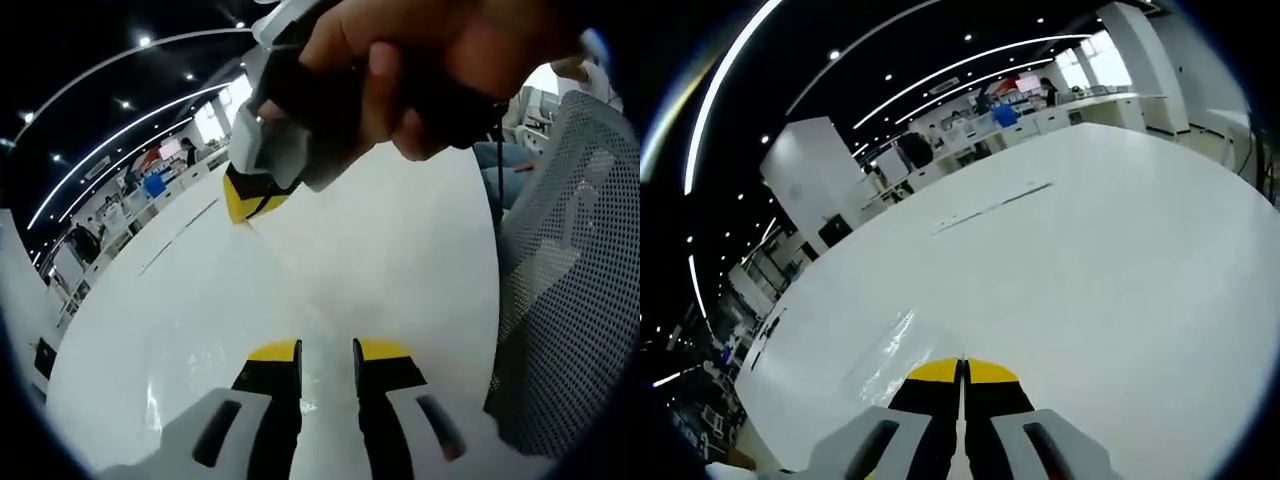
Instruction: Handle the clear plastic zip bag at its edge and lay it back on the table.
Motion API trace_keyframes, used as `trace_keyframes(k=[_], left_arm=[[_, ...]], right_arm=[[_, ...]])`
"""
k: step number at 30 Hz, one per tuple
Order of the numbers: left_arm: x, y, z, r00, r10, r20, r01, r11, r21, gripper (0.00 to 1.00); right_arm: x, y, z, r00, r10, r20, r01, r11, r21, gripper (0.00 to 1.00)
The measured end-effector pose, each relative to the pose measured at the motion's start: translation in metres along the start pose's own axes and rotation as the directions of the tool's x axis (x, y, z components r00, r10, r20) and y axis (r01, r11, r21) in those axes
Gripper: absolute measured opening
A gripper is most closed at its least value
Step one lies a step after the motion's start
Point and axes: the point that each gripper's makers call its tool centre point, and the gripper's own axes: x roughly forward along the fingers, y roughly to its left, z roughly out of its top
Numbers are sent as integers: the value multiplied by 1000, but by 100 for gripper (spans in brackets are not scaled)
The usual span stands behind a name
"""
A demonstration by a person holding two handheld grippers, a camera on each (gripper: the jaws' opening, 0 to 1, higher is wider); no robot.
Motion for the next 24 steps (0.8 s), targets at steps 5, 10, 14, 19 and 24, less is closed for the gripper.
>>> trace_keyframes(k=[5,10,14,19,24], left_arm=[[-5,9,-7,1000,19,-23,-19,999,27,10],[-7,18,-15,999,27,-37,-26,999,30,7],[-9,24,-22,998,33,-57,-31,999,42,3],[-12,32,-25,997,52,-63,-49,998,46,0],[-14,35,-26,997,51,-66,-46,996,76,0]], right_arm=[[-2,-4,-1,1000,-4,-1,4,1000,6,0],[-6,-6,-3,1000,-5,-5,5,1000,15,0],[-7,-8,-3,1000,-6,-5,6,1000,22,0],[-10,-11,-5,1000,-8,-8,9,1000,26,0],[-14,-12,-11,1000,-4,-20,5,1000,30,0]])
